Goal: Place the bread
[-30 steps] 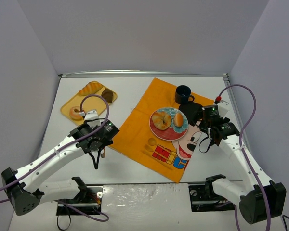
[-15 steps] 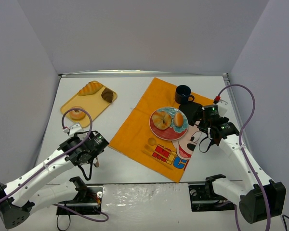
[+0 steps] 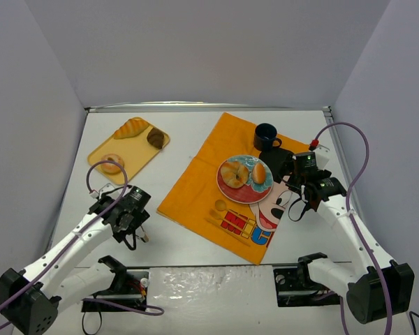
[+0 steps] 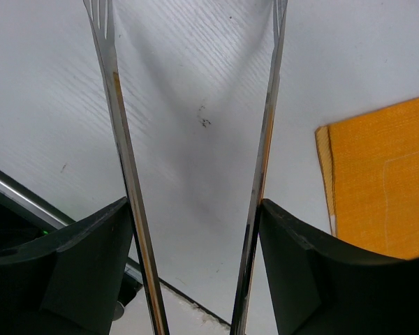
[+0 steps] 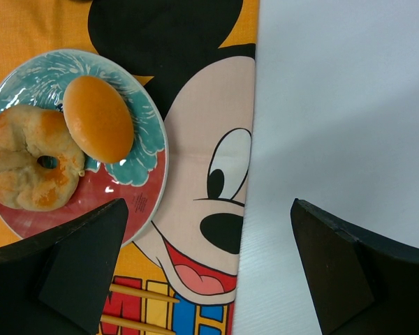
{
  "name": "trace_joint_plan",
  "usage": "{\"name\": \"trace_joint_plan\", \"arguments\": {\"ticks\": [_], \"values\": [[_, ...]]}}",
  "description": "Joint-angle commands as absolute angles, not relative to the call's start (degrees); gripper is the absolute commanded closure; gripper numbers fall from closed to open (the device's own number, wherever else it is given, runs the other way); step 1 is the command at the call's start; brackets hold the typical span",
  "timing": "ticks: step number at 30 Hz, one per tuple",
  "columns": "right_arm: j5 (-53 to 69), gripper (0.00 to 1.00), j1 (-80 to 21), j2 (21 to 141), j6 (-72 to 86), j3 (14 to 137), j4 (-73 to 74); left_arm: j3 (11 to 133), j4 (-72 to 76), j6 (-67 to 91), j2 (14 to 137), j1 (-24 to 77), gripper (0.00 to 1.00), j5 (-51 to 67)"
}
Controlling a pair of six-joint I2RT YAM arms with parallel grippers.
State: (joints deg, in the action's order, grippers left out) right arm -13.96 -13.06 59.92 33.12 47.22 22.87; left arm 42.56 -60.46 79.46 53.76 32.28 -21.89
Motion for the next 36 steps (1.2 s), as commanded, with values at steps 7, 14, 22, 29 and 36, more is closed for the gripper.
{"name": "trace_joint_plan", "arguments": {"ticks": [7,14,22,29,36], "values": [[-13.71,0.0,-13.09,60.03,32.61,47.2,20.31,39.89,-48.96,72.52,56.92,23.39,0.34,-13.1],[-13.26,0.0,-13.09,60.05,32.6,47.11,20.31,37.77,-46.67,73.16,57.75,20.82,0.35,-10.01],[-12.57,0.0,-13.09,60.12,32.26,46.93,20.3,35.08,-46.06,76.28,57.39,18.55,0.28,-7.83],[-12.56,0.0,-13.01,60.2,32.34,46.93,20.3,33.84,-46.4,77.34,56.79,18.46,0.25,-7.11],[-12.46,0.0,-13.1,60.27,32.33,46.93,20.21,34.19,-46.02,77.26,57.22,18.44,0.21,-6.98]]}}
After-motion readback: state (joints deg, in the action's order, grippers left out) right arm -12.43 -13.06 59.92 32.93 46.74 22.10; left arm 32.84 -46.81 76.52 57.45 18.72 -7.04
